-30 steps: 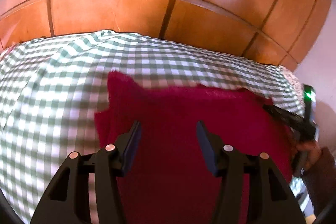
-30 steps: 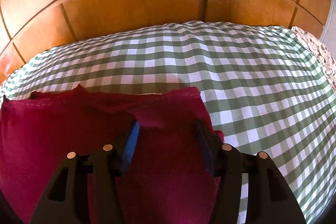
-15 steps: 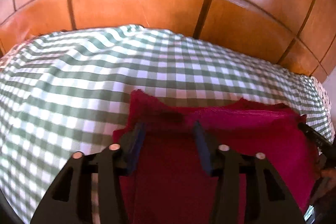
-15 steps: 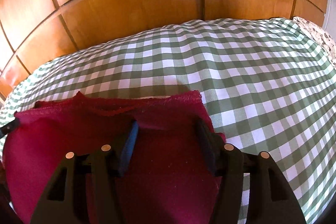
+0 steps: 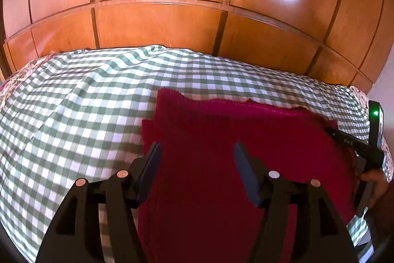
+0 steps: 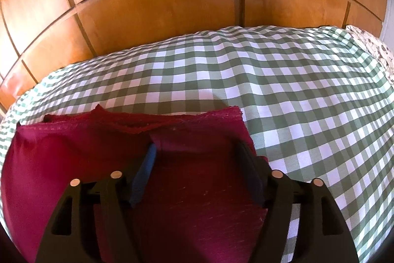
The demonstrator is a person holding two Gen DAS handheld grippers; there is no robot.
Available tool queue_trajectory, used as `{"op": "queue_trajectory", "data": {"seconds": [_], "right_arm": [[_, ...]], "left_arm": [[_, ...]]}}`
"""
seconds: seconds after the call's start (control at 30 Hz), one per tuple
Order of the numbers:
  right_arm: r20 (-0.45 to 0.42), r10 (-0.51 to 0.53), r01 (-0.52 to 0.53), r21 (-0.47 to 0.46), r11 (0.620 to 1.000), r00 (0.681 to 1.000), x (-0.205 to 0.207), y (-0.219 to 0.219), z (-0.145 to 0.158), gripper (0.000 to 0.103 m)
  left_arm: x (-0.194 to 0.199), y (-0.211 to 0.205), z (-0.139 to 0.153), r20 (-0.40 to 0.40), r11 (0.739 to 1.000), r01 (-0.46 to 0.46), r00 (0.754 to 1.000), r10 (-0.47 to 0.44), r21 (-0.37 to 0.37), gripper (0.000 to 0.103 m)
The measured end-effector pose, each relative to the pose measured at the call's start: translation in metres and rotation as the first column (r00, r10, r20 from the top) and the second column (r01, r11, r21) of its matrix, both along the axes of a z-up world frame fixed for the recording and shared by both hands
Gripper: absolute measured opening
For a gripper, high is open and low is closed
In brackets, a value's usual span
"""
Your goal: Fold small clothes
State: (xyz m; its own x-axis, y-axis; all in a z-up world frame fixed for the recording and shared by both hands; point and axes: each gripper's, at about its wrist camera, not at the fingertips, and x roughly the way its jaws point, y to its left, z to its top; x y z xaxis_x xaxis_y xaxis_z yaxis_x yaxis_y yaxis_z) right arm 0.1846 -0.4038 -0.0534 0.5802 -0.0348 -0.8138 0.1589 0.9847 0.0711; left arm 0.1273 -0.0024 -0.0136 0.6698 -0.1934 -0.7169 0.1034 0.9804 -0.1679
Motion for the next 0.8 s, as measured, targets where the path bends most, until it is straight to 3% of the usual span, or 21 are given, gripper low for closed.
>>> {"op": "queue_trajectory", "data": {"seconds": [0.3,0.63,0.73,0.8], "right_arm": [[-0.014,0.007,-0.007,-0.001,1.000,1.000,-0.012,0.005,0.014,0.091],[-0.010,-0.072,0.073,0.044,0.996,0.997,-0.063,-0.029,0.030,0.092],[-0.037,-0.101,0.104,0.088,0.991,0.994,-0.083,-0.046,0.023,0.092],[-0.062,-0.111,0.120,0.165,0.979,0.992,-0.098,-0.055,0.014,0.092]], "left_arm": [[-0.024,0.000,0.000,0.001,1.000,0.007,1.000,-0.007,0.009,0.065],[-0.035,0.003,-0.008,-0.022,1.000,0.015,1.000,-0.015,0.003,0.066],[-0.039,0.005,-0.012,-0.035,1.000,0.011,0.999,-0.011,-0.013,0.066],[-0.043,0.005,-0.014,-0.036,1.000,0.011,0.999,-0.012,-0.020,0.066]]}}
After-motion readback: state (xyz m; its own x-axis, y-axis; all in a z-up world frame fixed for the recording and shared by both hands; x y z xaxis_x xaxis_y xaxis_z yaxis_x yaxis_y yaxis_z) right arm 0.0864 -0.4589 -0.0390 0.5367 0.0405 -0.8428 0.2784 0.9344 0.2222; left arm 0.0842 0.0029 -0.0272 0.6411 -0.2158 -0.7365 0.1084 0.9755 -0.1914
